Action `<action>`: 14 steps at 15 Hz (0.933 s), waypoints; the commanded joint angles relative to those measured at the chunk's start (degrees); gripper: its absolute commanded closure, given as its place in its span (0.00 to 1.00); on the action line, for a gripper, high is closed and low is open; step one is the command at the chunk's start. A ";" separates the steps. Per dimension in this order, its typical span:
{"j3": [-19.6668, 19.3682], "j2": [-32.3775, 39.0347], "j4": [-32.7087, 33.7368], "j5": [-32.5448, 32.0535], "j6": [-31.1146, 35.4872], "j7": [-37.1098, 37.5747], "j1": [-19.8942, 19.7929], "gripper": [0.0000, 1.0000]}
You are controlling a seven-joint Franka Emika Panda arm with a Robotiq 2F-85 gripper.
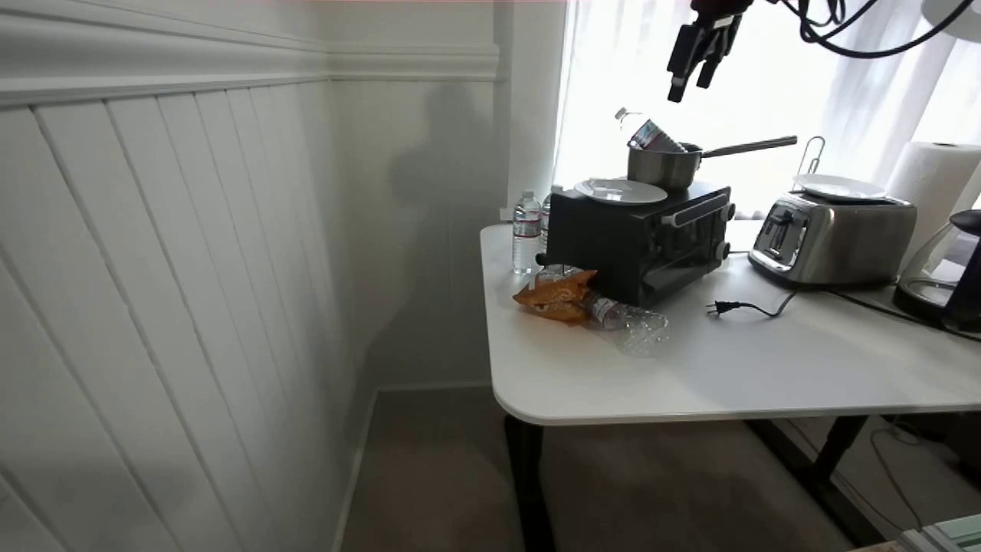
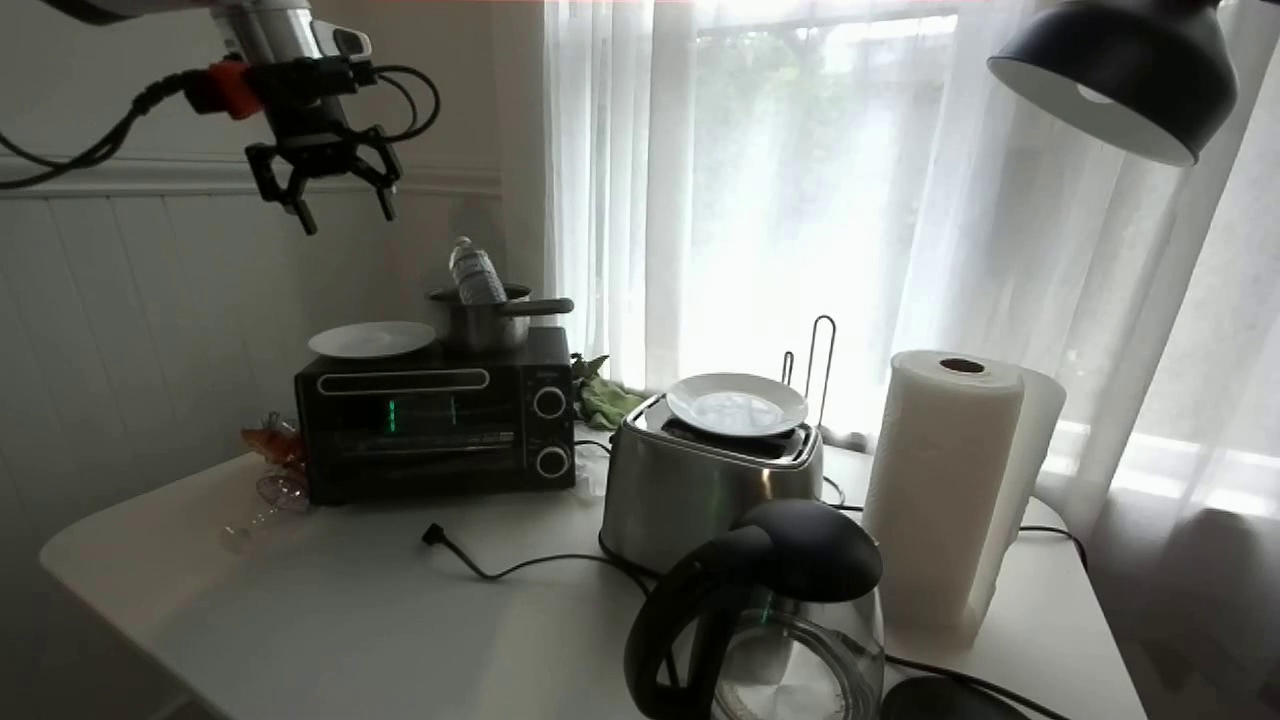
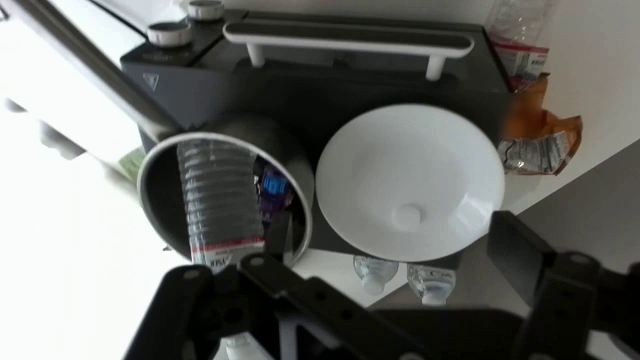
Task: Remove the water bottle from the pot.
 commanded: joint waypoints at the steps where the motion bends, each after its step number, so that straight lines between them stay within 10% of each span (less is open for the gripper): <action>1: -0.12 11.16 14.59 -5.30 -0.91 -3.17 2.29 0.00; 6: -2.25 22.54 28.97 -4.09 -0.06 -6.46 4.06 0.00; 7: -2.36 17.70 21.97 -3.12 0.92 -6.38 3.81 0.00; 14: -3.70 23.37 28.95 -3.74 1.23 -5.61 4.67 0.00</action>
